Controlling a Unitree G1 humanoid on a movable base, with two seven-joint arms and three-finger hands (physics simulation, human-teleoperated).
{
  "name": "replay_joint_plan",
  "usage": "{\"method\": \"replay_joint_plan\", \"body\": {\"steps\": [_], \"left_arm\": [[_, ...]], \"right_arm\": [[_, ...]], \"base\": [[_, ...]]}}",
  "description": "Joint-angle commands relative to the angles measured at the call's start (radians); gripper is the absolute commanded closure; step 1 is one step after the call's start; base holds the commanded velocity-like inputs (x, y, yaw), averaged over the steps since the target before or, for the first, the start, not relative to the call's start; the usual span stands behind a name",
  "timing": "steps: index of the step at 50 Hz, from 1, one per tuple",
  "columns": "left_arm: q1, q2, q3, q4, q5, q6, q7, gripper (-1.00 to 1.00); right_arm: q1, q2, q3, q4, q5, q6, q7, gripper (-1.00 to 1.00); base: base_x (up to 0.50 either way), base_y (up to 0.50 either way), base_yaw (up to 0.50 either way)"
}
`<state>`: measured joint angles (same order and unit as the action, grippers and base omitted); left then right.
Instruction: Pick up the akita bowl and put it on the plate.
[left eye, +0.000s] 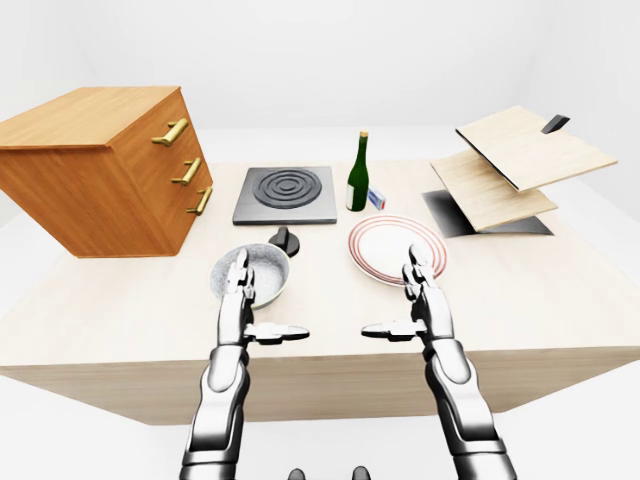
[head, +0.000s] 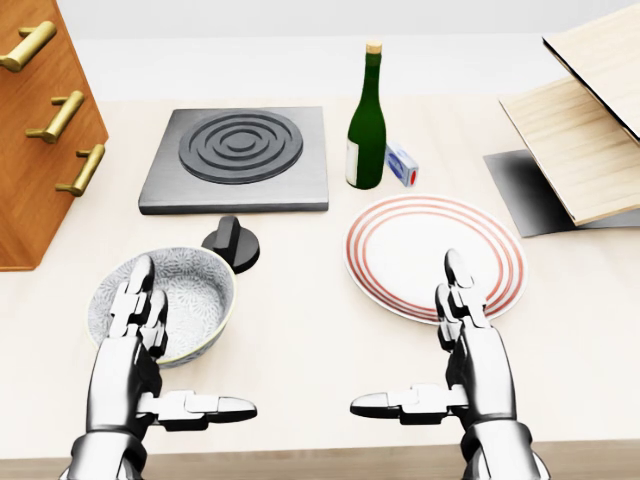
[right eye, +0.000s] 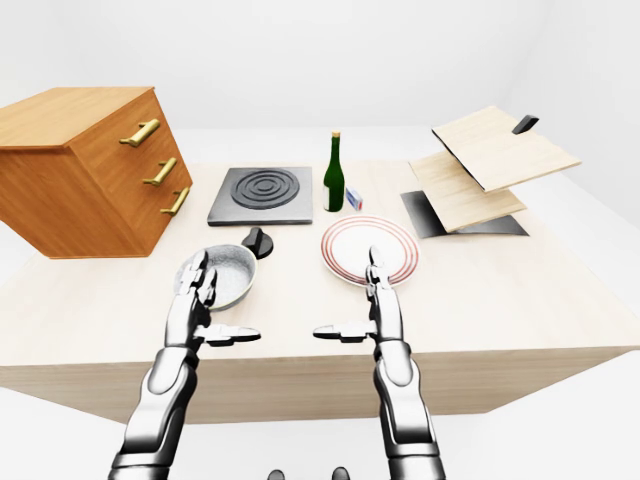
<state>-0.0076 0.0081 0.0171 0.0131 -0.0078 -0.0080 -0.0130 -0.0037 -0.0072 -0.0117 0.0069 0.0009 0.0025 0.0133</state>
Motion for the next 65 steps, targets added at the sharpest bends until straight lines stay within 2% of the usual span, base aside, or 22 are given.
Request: {"method": "replay_joint_plan", "body": {"steps": [1, 3, 7, 13, 14, 21, 23, 27, 30, 32, 36, 46, 65], "left_arm": [[-0.008, 0.014, 0.026, 0.007, -0.013, -0.006, -0.019, -1.0], [-0.006, 0.014, 0.026, 0.004, -0.013, -0.003, -0.02, -1.0], [-0.004, 0.014, 0.027, 0.001, -0.012, -0.001, -0.021, -1.0], [0.013, 0.013, 0.023, -0.042, -0.011, 0.025, -0.024, -1.0], [0.013, 0.013, 0.025, -0.047, -0.013, 0.031, -0.025, -1.0], [0.017, 0.011, 0.023, -0.057, -0.012, 0.036, -0.026, -1.0], [0.02, 0.012, 0.025, -0.074, -0.015, 0.051, -0.026, -1.0], [0.017, 0.011, 0.025, -0.071, -0.014, 0.049, -0.027, -1.0], [0.021, 0.012, 0.028, -0.106, -0.024, 0.079, -0.03, -1.0], [0.019, 0.012, 0.028, -0.102, -0.021, 0.072, -0.029, -1.0], [0.025, 0.012, 0.03, -0.132, -0.028, 0.095, -0.031, -1.0], [0.06, 0.01, 0.038, -0.346, -0.054, 0.095, -0.037, -1.0], [0.045, 0.016, 0.07, -0.468, -0.089, 0.095, -0.042, -1.0]], "right_arm": [[-0.004, -0.012, -0.02, 0.004, -0.007, 0.015, 0.014, -0.96], [-0.002, -0.011, -0.019, -0.007, -0.013, 0.028, 0.009, -0.96], [0.0, -0.012, -0.023, -0.004, -0.013, 0.023, 0.005, -0.96], [-0.002, -0.012, -0.021, -0.001, -0.015, 0.023, 0.007, -0.96], [0.0, -0.012, -0.021, -0.01, -0.016, 0.029, 0.006, -0.96], [0.005, -0.01, -0.013, -0.049, -0.028, 0.059, 0.001, -0.96], [0.005, -0.011, -0.016, -0.061, -0.029, 0.068, 0.003, -0.96], [0.011, -0.009, -0.012, -0.082, -0.037, 0.082, -0.001, -0.96], [0.008, -0.009, -0.011, -0.078, -0.039, 0.08, 0.0, -0.96], [0.009, -0.008, -0.011, -0.083, -0.04, 0.084, -0.001, -0.96], [0.015, -0.007, -0.005, -0.122, -0.049, 0.085, -0.003, -0.96], [0.023, -0.007, 0.0, -0.184, -0.066, 0.085, -0.001, -0.98], [0.034, -0.004, 0.028, -0.38, -0.131, 0.085, 0.006, -0.98]], "base": [[0.0, 0.0, 0.0], [0.0, 0.0, 0.0], [0.0, 0.0, 0.0], [0.0, 0.0, 0.0], [0.0, 0.0, 0.0], [0.0, 0.0, 0.0], [0.0, 0.0, 0.0], [0.0, 0.0, 0.0], [0.0, 0.0, 0.0], [0.0, 0.0, 0.0], [0.0, 0.0, 0.0], [0.0, 0.0, 0.0], [0.0, 0.0, 0.0]]}}
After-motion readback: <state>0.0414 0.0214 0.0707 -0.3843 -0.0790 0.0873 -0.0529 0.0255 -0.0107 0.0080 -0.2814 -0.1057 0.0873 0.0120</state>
